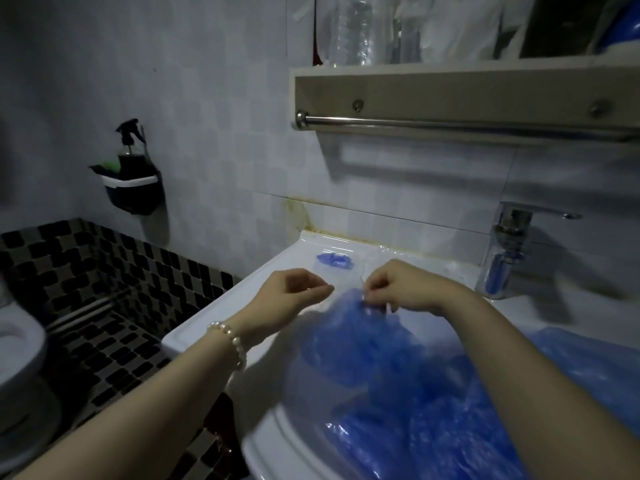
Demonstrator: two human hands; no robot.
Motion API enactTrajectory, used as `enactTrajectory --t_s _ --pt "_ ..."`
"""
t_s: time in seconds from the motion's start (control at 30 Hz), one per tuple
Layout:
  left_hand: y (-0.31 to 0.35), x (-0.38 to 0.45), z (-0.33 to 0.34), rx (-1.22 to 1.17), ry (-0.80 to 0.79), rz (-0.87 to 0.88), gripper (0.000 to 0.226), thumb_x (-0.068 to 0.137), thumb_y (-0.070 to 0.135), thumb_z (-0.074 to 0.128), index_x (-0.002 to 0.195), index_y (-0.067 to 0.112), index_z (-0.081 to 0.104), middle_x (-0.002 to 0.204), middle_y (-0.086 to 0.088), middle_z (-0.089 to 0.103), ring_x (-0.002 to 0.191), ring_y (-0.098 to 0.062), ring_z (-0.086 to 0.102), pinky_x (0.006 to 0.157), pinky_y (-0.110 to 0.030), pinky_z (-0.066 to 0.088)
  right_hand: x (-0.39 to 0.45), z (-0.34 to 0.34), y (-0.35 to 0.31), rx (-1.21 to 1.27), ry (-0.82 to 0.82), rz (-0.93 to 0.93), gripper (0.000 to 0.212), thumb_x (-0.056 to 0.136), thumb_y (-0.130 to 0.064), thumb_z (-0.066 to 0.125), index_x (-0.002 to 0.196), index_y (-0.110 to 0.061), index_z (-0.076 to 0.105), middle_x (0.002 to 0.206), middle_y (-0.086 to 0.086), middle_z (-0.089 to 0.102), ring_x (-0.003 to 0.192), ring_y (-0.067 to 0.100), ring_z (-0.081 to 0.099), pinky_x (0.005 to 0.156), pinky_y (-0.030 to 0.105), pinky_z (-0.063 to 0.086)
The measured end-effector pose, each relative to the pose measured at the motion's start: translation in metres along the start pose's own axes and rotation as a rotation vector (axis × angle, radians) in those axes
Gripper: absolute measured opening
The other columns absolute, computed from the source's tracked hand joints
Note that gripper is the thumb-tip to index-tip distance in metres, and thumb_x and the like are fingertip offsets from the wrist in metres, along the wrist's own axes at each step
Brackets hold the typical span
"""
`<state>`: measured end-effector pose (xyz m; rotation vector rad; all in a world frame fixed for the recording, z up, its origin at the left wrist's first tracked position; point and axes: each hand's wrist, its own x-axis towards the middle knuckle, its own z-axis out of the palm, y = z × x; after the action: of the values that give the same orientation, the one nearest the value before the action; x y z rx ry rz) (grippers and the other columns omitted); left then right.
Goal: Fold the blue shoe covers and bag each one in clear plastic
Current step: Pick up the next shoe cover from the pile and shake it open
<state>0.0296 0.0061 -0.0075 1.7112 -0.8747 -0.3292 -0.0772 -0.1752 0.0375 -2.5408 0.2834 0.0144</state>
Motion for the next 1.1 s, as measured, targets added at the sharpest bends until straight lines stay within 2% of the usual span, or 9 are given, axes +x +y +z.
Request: enactTrajectory --t_s 0.13,0.23,0.37,0.47,0.57,0.7,0.87,1.0,1.1 --pt "0.013 -0.028 -0.006 -0.419 -0.026 0.080 0.079 0.048 0.061 0.083 0.112 0.021 0.060 0.105 0.006 0.070 0.100 -0.012 0.065 0.077 -0.024 0.051 0.001 0.001 -0.014 0.726 0.258 0.025 0.030 0.095 -0.020 0.052 0.071 -0.006 0.060 0.064 0.010 0.054 0.059 0.020 0.050 0.060 0.030 0.043" --pt "0.022 -0.038 -0.007 -0.537 0.038 0.043 0.105 0.025 0.056 0.091 0.118 0.030 0.049 0.114 0.002 0.064 0.095 -0.016 0.068 0.070 -0.028 0.055 0.004 0.008 -0.023 1.019 0.249 0.195 0.030 0.091 -0.024 0.060 0.066 -0.006 0.062 0.060 0.008 0.063 0.052 0.020 0.061 0.060 0.030 0.049" --pt "0.027 -0.043 -0.012 -0.565 0.145 0.006 0.094 0.047 0.010 0.086 0.126 0.037 0.042 0.123 -0.003 0.055 0.093 -0.020 0.070 0.075 -0.035 0.057 0.013 0.021 -0.026 1.166 0.177 0.255 0.033 0.095 -0.008 0.044 0.063 -0.003 0.052 0.051 0.009 0.054 0.037 0.012 0.055 0.044 0.021 0.046" --pt "0.023 -0.042 -0.013 -0.496 0.357 0.016 0.084 0.059 0.014 0.087 0.127 0.033 0.042 0.124 0.001 0.051 0.097 -0.015 0.063 0.077 -0.029 0.051 0.013 0.031 -0.028 1.170 0.176 0.274 0.029 0.094 -0.007 0.048 0.066 -0.001 0.055 0.056 0.010 0.057 0.039 0.013 0.057 0.041 0.020 0.047" --pt "0.016 -0.043 -0.016 -0.168 0.710 0.281 0.046 0.066 0.030 0.077 0.104 0.031 0.051 0.112 0.000 0.055 0.090 -0.013 0.055 0.078 -0.023 0.042 0.012 0.033 -0.033 1.141 0.154 0.312 0.021 0.090 -0.020 0.061 0.090 0.001 0.063 0.076 0.012 0.062 0.053 0.021 0.062 0.051 0.030 0.053" --pt "0.011 -0.044 -0.012 0.455 0.594 0.555 0.044 0.062 0.042 0.068 0.098 0.021 0.053 0.096 0.007 0.051 0.087 -0.011 0.047 0.077 -0.013 0.036 0.012 0.036 -0.039 1.199 0.146 0.335 0.029 0.091 -0.023 0.062 0.110 -0.002 0.062 0.084 0.013 0.062 0.050 0.018 0.063 0.049 0.028 0.054" --pt "0.008 -0.034 -0.004 0.790 0.641 0.574 0.066 0.052 0.021 0.089 0.099 0.020 0.044 0.097 -0.011 0.057 0.082 -0.027 0.054 0.070 -0.028 0.041 0.004 0.039 -0.045 0.980 0.042 0.291 0.025 0.096 -0.018 0.047 0.077 -0.006 0.057 0.074 0.008 0.053 0.058 0.016 0.054 0.043 0.016 0.049" --pt "0.014 -0.033 -0.005 1.032 0.593 0.772 0.034 0.058 0.016 0.085 0.084 0.014 0.062 0.092 -0.011 0.061 0.076 -0.026 0.056 0.068 -0.027 0.036 -0.001 0.037 -0.048 0.905 0.030 0.267 0.026 0.098 -0.021 0.043 0.076 -0.014 0.053 0.077 0.004 0.054 0.067 0.016 0.051 0.054 0.019 0.045" --pt "0.012 -0.029 -0.009 1.083 0.462 0.828 0.009 0.069 0.013 0.079 0.066 0.012 0.070 0.073 -0.004 0.062 0.062 -0.021 0.055 0.056 -0.026 0.040 -0.007 0.034 -0.053 0.994 0.059 0.301 0.028 0.099 -0.028 0.042 0.078 -0.014 0.055 0.079 0.005 0.057 0.070 0.016 0.054 0.046 0.017 0.048"
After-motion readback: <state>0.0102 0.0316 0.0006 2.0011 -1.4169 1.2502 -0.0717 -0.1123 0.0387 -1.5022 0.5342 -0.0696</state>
